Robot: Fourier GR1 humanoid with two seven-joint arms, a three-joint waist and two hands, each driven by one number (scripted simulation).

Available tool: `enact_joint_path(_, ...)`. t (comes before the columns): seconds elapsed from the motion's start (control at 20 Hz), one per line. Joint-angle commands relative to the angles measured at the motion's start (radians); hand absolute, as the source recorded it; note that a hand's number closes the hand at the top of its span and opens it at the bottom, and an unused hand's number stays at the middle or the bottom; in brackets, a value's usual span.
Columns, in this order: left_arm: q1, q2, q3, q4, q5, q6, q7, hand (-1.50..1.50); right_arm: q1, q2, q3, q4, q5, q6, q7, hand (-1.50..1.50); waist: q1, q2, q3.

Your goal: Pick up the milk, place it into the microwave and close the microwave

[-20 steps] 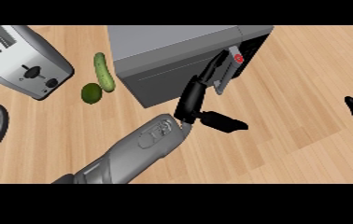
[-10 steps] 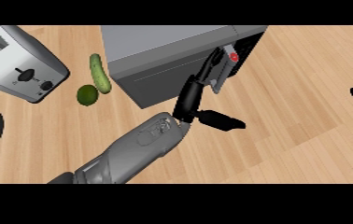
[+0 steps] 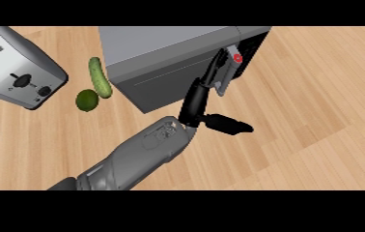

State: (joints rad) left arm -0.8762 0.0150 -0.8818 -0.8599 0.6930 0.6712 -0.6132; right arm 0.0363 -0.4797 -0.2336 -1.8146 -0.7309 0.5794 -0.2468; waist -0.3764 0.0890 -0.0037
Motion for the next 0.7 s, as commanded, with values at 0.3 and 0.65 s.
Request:
enact_joint_path(0.3, -0.063, -0.014, 0.01, 0.063, 0.073, 0.015, -0.014, -1.5, -0.031, -0.033, -0.008, 0.013, -0.043, 0.009, 0.027, -1.5, -0.024, 0.007, 0.002)
enact_joint_path(0.65, -0.078, -0.015, -0.01, 0.081, 0.104, 0.016, -0.041, -1.5, -0.044, -0.05, 0.003, 0.022, -0.067, 0.011, 0.055, -1.5, -0.024, 0.009, 0.003)
